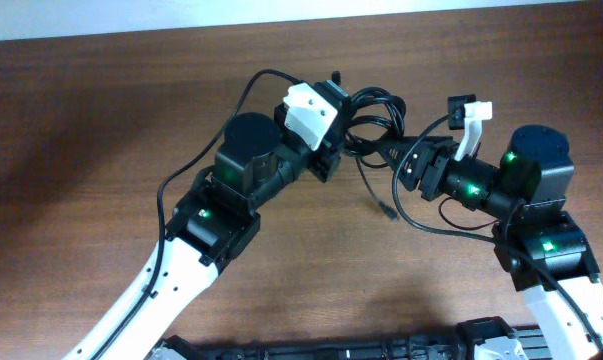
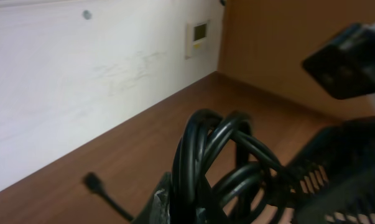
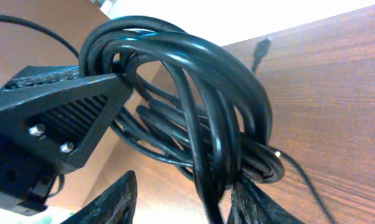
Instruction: Untangle cables
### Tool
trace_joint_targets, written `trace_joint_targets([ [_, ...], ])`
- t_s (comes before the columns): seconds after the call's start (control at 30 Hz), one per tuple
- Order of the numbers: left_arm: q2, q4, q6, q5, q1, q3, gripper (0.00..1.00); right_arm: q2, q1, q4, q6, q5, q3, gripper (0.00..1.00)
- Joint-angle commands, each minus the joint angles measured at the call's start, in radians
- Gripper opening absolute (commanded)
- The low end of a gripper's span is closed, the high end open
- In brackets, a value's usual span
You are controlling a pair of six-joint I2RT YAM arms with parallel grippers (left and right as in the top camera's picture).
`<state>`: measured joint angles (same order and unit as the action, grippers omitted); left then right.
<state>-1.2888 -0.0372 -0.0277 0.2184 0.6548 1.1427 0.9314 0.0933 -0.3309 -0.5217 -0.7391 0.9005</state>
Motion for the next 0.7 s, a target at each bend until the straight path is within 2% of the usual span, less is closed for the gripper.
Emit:
trace_joint_targets([
  [0.0, 0.012, 0.010, -0.011, 0.101, 0.004, 0.008, 0.00, -0.002, 0.003, 0.005, 0.009, 0.014, 0.007, 0.45],
  [0.33, 0.012, 0.033, -0.011, 0.168, 0.004, 0.008, 0.00, -0.002, 0.003, -0.004, 0.020, 0.023, 0.007, 0.47],
  [0.5, 0.012, 0.037, -0.011, 0.295, 0.004, 0.008, 0.00, -0.002, 0.003, -0.010, 0.020, 0.038, 0.007, 0.47],
  [0.67, 0.012, 0.036, -0.011, 0.317, 0.004, 0.008, 0.00, -0.002, 0.003, -0.005, 0.019, 0.015, 0.007, 0.39],
])
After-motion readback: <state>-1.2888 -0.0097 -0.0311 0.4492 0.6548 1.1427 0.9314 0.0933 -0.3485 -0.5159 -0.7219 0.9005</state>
